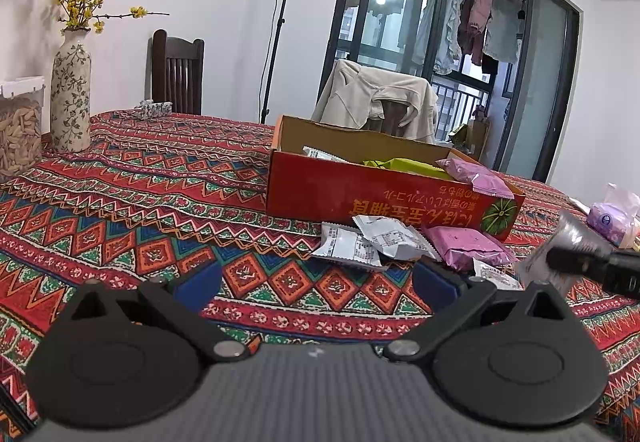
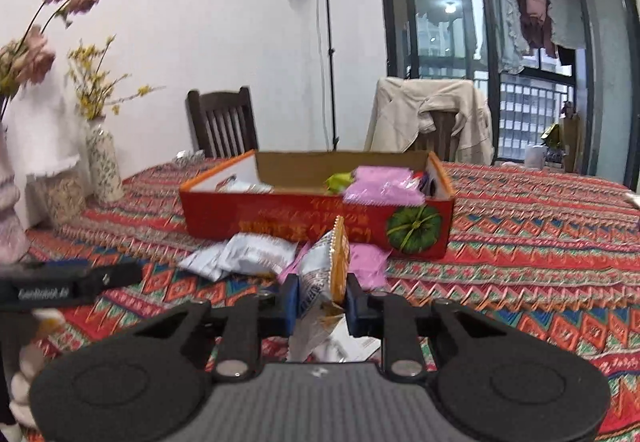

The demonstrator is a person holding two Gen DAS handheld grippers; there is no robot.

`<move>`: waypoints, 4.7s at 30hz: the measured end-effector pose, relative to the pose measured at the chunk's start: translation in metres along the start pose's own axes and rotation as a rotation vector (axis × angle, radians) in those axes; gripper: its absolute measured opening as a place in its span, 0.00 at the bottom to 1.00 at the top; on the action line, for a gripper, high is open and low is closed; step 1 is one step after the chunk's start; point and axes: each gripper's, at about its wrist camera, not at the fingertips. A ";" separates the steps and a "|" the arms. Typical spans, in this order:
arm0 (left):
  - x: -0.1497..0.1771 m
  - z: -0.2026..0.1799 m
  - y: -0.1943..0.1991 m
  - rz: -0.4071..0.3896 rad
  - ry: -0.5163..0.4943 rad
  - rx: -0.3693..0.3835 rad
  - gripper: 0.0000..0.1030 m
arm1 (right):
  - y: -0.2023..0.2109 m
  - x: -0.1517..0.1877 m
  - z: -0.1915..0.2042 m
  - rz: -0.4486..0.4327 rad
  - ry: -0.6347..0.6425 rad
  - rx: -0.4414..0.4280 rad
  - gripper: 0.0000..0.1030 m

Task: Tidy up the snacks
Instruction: 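Grasp another white sachet with the left gripper while the right gripper holds its sachet, then lift both sachets and carry them over the orange box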

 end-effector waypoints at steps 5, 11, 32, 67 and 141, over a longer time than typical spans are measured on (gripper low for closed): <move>0.000 0.000 -0.001 0.006 0.001 -0.006 1.00 | -0.004 -0.012 -0.016 -0.037 -0.029 0.022 0.21; -0.001 0.000 -0.004 0.014 0.005 -0.011 1.00 | -0.016 -0.020 -0.033 -0.071 -0.047 0.039 0.21; -0.019 -0.021 -0.013 0.096 -0.022 -0.096 1.00 | -0.011 -0.006 -0.057 -0.103 -0.136 -0.012 0.21; -0.065 -0.056 -0.112 0.302 -0.068 -0.110 0.97 | -0.025 0.001 -0.065 -0.077 -0.196 0.039 0.21; -0.139 -0.061 -0.061 -0.052 -0.105 -0.042 0.56 | -0.072 -0.132 -0.032 -0.141 -0.034 -0.011 0.21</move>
Point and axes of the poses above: each gripper's, at about its wrist camera, not at the fingertips, and y roughly against the way its jaws point, z to its left, x to its underside, and after that the axes turned 11 degrees about z, right-handed
